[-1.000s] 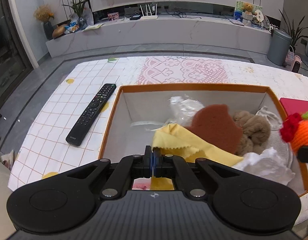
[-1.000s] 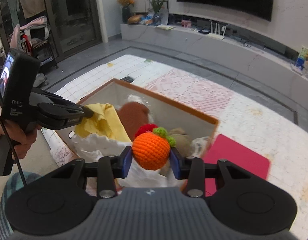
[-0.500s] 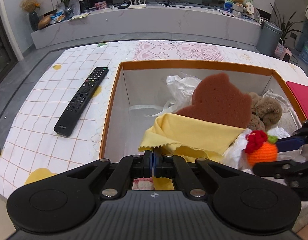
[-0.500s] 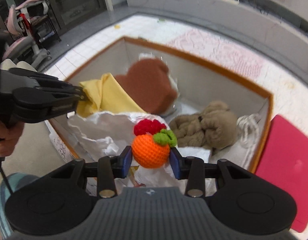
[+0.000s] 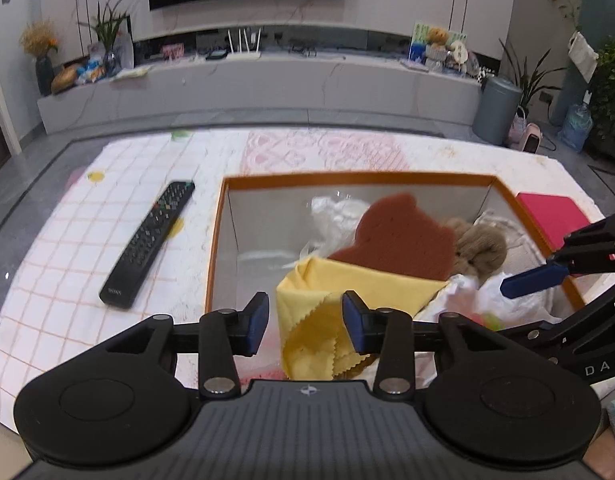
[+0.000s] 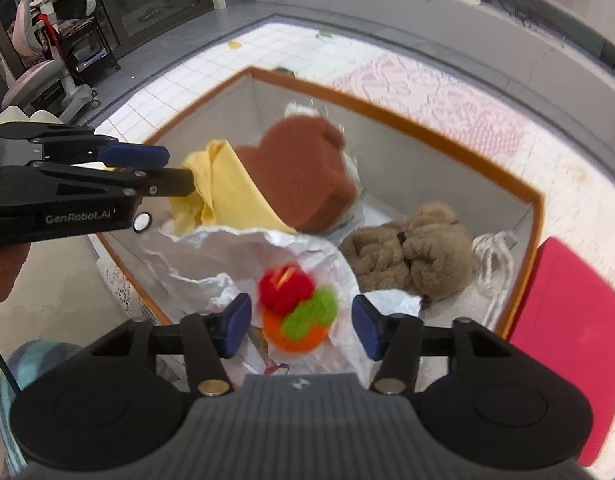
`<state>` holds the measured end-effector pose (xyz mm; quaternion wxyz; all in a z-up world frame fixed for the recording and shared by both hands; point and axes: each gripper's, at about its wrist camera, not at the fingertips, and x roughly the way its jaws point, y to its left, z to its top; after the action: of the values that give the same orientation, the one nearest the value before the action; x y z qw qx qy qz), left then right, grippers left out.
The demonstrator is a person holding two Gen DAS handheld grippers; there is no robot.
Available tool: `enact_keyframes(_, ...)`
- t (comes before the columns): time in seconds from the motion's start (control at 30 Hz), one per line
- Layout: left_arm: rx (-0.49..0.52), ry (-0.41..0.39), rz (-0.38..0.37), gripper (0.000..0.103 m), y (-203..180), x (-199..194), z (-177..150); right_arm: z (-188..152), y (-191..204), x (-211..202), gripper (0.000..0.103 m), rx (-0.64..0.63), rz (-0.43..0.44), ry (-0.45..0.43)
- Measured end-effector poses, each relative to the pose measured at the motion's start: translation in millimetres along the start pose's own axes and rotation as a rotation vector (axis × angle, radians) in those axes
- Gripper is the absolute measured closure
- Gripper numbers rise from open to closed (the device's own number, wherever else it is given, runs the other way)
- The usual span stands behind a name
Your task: Organize soft objects
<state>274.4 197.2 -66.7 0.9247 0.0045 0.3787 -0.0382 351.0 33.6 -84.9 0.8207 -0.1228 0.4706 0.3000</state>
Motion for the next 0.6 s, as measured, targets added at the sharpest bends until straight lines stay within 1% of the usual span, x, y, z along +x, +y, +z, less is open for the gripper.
enact_keyframes(0.2,-0.005,-0.005,0.012,0.055,-12.5,-18.0,6.5,-0.3,6.9,-21.5,0.039,-0.019,-0.060,-0.032)
enact_keyframes(0.27,-0.006,-0.020,0.008,0.055,-18.6,-25.4,6.2,-2.2,7.2,-28.4,0.039,-0.014,-0.077,-0.045)
enact_keyframes(0.43,-0.004,-0.044,0.013,0.055,-40.0,-41.4,4.9,-11.9,3.1,-53.3,0.039,0.023,-0.125,-0.093)
enact_keyframes(0.6,-0.002,-0.080,0.009,0.055,-62.8,-59.0,2.8,-25.7,-4.8,-84.7,0.037,0.079,-0.154,-0.153)
